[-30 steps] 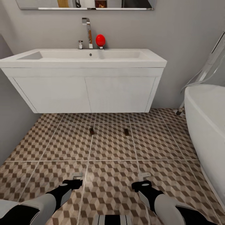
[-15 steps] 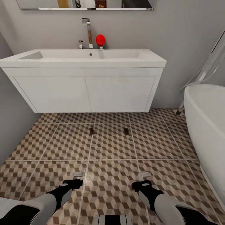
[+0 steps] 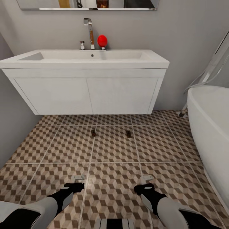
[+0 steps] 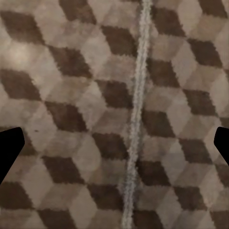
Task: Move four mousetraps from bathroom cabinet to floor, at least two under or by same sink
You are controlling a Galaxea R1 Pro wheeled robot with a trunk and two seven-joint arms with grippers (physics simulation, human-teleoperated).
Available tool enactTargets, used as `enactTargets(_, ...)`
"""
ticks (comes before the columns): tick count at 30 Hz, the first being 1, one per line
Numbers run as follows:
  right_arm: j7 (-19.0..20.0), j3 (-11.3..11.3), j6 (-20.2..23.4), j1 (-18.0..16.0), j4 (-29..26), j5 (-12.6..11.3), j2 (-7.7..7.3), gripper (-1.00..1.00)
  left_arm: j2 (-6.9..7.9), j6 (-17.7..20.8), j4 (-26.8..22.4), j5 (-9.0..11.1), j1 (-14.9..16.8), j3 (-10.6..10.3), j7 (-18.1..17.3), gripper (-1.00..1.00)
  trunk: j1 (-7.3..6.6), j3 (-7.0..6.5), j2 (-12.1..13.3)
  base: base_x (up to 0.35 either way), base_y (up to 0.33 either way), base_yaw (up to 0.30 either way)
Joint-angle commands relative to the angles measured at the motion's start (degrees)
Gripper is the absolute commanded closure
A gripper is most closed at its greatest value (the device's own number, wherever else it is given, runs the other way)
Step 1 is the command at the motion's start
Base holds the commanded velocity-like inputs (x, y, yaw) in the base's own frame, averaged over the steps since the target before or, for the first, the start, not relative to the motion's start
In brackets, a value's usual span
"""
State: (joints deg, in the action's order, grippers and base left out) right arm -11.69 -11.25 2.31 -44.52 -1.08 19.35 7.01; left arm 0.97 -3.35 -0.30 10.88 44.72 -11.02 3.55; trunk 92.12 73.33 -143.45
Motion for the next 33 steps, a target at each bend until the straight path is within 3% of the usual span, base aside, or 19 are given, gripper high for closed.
enactTargets(1, -0.2, -0.4, 0.2, 0.0, -0.1, 0.6, 0.03, -1.0, 0.0, -0.2, 0.0, 0.5, 0.0, -0.5, 0.1, -1.0, -0.01, 0.04, 0.0, 0.0, 0.0, 0.0)
enactTargets(5, -0.2, -0.4, 0.2, 0.0, -0.1, 0.6, 0.03, -1.0, -0.01, -0.1, 0.0, 0.6, 0.0, -0.5, 0.1, -1.0, -0.01, 0.04, 0.0, 0.0, 0.0, 0.0)
enactTargets(22, -0.2, -0.4, 0.2, 0.0, -0.1, 0.6, 0.03, -1.0, -0.01, 0.2, 0.0, 0.6, 0.0, -0.5, 0.2, -1.0, -0.45, -3.73, 0.2, 0.0, 0.0, 0.0)
enactTargets(33, -0.2, -0.4, 0.2, 0.0, -0.1, 0.6, 0.03, -1.0, -0.01, 0.2, -0.1, 0.6, 0.0, -0.5, 0.2, -1.0, -2.87, -5.7, 4.6, 0.0, 0.0, 0.0)
